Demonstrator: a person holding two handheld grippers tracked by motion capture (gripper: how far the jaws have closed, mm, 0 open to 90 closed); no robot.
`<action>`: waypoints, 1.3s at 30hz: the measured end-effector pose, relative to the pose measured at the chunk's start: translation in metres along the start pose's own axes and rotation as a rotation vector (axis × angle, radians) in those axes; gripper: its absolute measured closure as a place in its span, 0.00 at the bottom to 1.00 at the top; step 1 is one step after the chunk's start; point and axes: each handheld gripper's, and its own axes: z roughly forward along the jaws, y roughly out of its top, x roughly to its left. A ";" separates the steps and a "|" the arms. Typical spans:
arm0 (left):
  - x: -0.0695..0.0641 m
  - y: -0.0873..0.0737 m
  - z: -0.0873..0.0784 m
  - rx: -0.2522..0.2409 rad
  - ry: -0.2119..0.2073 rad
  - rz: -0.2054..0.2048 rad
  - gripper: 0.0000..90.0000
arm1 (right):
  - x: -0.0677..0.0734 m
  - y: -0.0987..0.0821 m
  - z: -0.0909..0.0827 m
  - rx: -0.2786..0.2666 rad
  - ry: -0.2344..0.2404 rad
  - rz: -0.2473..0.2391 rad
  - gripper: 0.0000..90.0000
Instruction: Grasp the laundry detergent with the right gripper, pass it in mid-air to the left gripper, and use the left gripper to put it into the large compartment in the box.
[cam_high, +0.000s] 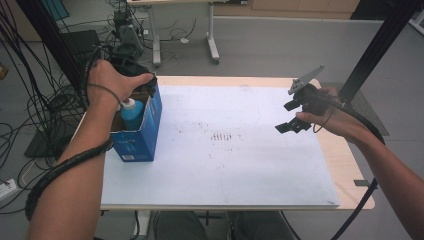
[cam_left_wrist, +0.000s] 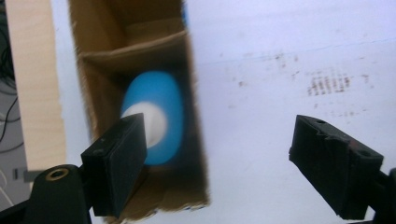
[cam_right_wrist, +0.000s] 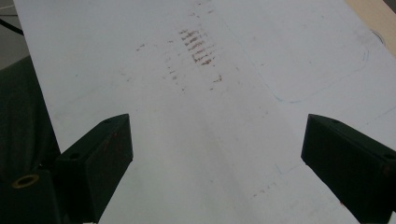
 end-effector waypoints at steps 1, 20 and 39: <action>-0.005 0.003 -0.001 -0.006 -0.004 0.008 0.20 | 0.000 0.000 -0.001 0.003 0.000 0.000 0.10; -0.048 0.048 0.025 -0.015 -0.094 0.034 0.12 | -0.003 0.008 -0.004 0.047 0.016 -0.025 0.10; -0.063 0.075 0.022 -0.027 -0.075 0.030 0.12 | -0.006 0.011 -0.011 0.090 0.025 -0.023 0.11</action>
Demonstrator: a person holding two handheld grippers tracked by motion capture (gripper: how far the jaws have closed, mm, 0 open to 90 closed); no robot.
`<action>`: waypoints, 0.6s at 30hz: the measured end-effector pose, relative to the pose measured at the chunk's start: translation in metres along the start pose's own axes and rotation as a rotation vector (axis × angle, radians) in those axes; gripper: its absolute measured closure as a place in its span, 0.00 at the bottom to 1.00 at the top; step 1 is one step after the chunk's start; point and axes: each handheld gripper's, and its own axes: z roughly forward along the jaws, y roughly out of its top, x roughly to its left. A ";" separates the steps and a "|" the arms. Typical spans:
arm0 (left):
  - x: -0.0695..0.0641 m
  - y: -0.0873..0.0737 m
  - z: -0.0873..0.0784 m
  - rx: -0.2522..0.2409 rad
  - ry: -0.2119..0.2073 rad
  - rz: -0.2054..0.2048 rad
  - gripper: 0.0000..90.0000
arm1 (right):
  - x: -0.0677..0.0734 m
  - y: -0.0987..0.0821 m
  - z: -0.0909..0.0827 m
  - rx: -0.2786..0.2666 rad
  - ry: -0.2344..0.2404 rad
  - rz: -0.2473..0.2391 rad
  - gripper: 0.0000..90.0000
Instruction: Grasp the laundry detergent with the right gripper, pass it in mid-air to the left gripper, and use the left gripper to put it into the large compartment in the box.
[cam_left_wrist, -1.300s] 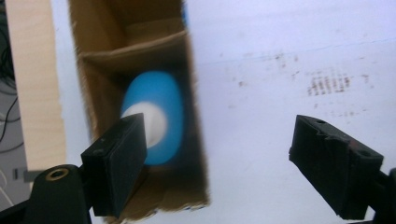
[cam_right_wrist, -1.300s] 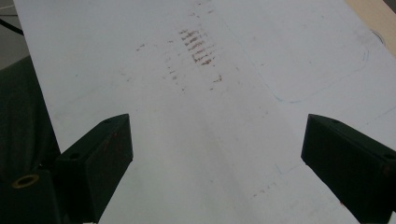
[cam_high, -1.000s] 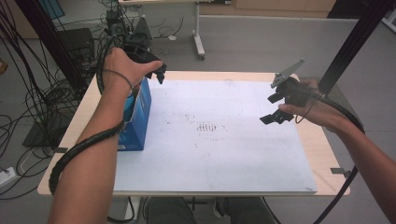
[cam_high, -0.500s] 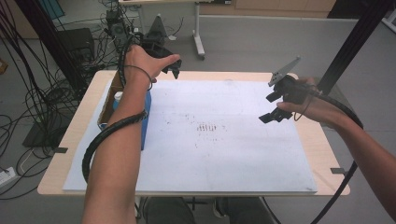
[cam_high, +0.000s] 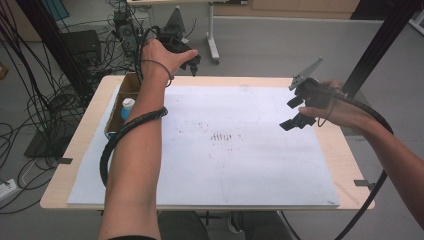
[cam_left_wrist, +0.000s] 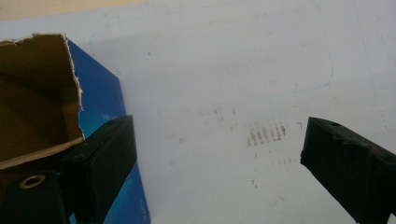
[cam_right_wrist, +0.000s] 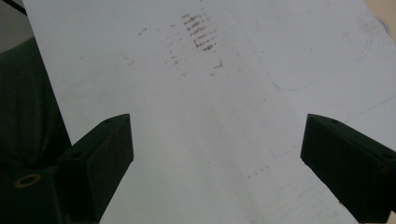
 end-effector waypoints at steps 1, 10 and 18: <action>0.000 0.000 0.000 0.001 -0.002 0.001 0.12 | 0.000 0.000 0.000 0.006 0.000 -0.001 0.10; -0.004 0.004 0.003 0.004 -0.009 0.006 0.12 | -0.003 0.001 -0.006 0.020 -0.005 0.003 0.10; -0.007 0.005 0.005 0.005 -0.014 0.008 0.12 | -0.004 0.000 -0.009 0.022 -0.008 0.001 0.10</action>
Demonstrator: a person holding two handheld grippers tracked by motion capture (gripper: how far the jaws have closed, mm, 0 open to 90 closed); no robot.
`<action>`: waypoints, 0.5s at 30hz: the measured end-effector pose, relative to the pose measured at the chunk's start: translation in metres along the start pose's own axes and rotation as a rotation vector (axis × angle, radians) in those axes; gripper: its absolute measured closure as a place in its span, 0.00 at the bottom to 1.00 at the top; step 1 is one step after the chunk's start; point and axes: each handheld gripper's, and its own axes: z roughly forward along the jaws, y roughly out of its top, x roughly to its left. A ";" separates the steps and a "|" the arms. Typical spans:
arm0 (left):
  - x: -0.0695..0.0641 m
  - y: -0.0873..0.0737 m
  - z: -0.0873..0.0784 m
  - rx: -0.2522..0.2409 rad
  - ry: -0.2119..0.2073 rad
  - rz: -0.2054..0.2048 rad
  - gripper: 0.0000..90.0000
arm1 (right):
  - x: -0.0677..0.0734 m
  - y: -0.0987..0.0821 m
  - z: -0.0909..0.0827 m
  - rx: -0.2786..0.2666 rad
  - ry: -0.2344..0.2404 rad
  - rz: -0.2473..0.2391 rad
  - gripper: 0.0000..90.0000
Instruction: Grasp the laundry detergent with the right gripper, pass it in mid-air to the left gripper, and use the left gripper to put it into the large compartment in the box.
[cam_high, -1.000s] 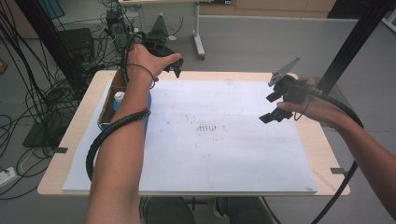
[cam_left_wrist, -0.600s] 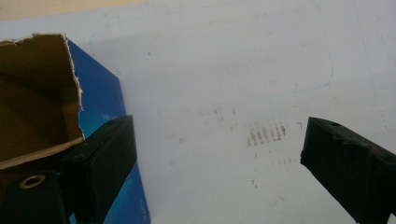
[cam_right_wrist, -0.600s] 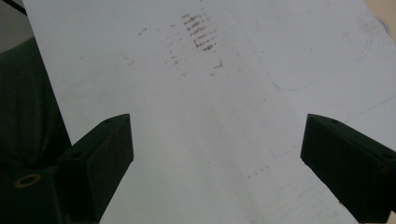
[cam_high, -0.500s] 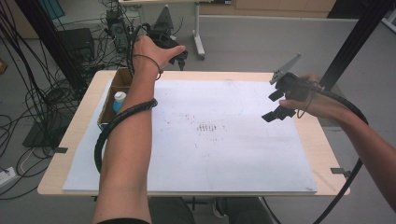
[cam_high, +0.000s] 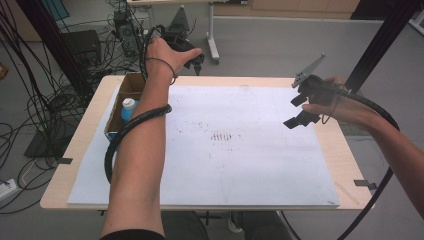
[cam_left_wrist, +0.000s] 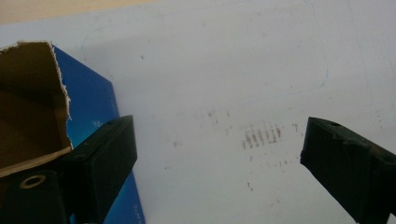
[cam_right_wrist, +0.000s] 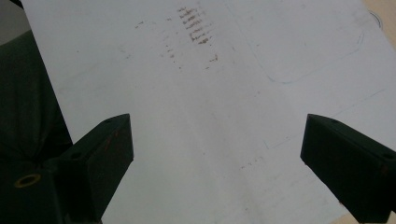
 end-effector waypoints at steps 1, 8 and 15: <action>0.000 0.000 0.000 0.002 0.000 0.002 0.12 | 0.000 0.000 0.000 0.002 0.000 -0.002 0.10; -0.004 0.001 0.000 0.005 0.006 0.012 0.12 | -0.001 0.000 0.000 0.000 0.003 -0.003 0.10; -0.005 0.001 0.003 0.007 0.005 0.011 0.12 | -0.001 -0.001 0.001 0.002 0.004 -0.004 0.10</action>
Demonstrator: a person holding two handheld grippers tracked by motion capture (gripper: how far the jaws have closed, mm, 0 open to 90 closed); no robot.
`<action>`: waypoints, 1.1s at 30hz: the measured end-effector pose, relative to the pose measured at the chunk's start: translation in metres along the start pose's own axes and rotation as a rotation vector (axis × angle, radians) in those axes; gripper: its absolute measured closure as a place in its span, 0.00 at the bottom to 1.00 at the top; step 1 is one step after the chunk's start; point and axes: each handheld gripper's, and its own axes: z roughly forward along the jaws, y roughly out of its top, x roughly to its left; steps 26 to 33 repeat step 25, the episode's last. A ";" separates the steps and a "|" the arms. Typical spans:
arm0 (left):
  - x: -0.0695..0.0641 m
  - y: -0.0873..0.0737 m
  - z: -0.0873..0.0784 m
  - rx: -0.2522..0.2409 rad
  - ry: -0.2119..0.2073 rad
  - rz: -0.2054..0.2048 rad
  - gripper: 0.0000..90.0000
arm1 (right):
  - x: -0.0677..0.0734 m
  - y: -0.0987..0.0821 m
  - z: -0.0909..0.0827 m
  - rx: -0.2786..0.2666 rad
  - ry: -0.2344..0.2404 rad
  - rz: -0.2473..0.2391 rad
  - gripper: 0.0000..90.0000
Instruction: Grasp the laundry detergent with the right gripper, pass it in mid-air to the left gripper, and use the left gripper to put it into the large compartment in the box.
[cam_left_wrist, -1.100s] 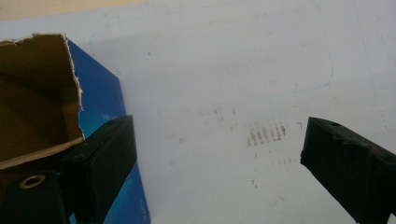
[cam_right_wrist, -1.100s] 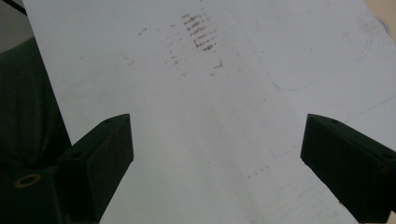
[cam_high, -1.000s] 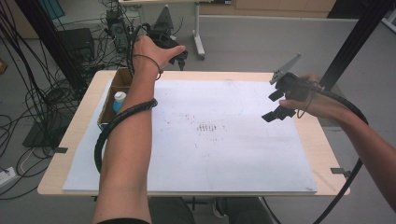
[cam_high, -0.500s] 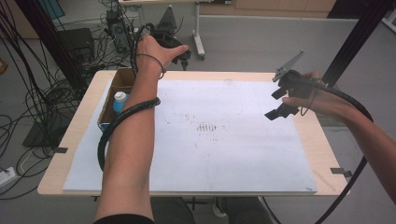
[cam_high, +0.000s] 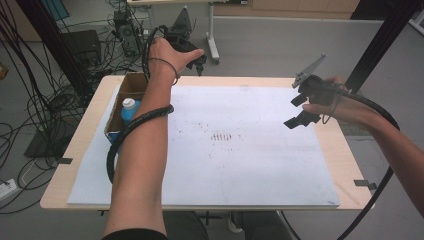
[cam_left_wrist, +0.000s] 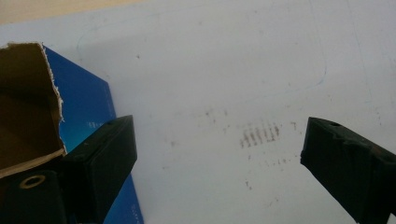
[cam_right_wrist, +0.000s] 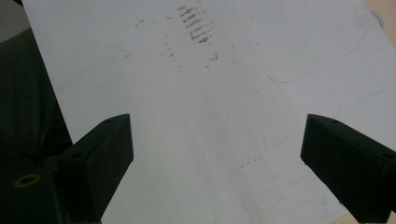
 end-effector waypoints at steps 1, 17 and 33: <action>0.000 0.000 0.000 0.001 -0.003 0.002 0.12 | 0.000 0.000 0.000 -0.001 -0.001 0.001 0.10; 0.003 -0.001 0.001 0.004 -0.004 0.009 0.12 | -0.001 0.000 0.000 0.003 -0.003 0.001 0.10; 0.002 -0.002 0.003 0.007 -0.016 0.014 0.12 | 0.000 0.002 0.000 0.013 -0.009 -0.002 0.10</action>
